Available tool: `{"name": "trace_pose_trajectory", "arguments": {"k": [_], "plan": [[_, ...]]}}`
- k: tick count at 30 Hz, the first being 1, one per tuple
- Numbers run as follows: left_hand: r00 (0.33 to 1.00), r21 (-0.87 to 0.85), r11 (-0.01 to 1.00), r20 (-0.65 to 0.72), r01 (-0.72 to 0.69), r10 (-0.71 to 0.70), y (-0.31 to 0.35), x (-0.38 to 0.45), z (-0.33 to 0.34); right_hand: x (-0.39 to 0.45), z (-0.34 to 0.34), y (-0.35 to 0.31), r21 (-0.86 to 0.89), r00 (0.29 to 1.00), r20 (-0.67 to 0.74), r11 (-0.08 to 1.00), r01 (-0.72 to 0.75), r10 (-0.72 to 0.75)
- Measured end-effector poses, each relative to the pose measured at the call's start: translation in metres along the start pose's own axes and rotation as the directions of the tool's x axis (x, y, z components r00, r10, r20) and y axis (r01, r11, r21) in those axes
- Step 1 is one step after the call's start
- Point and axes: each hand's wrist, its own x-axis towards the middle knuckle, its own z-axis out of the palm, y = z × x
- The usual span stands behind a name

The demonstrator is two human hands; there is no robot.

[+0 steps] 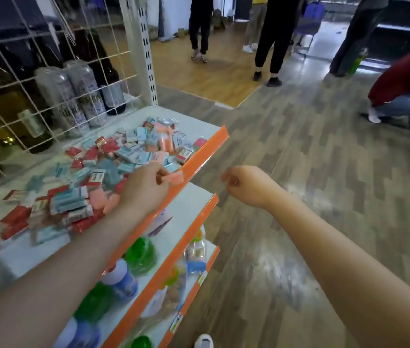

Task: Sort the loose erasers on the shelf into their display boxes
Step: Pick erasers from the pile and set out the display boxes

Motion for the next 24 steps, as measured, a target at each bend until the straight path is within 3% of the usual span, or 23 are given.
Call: {"name": "trace_pose_trajectory", "arguments": {"k": [9,24], "plan": [[0.96,-0.168,0.959,-0.13,0.227,-0.25,-0.026,0.074,-0.002,0.117,-0.007,-0.013,0.095,0.973,-0.017,0.968,0.231,-0.23],[0.753,-0.106,0.853,-0.424,0.511,-0.503,-0.022,0.086,0.018,0.201,-0.01,-0.042,0.091,0.744,0.18,0.764,0.639,-0.644]]}}
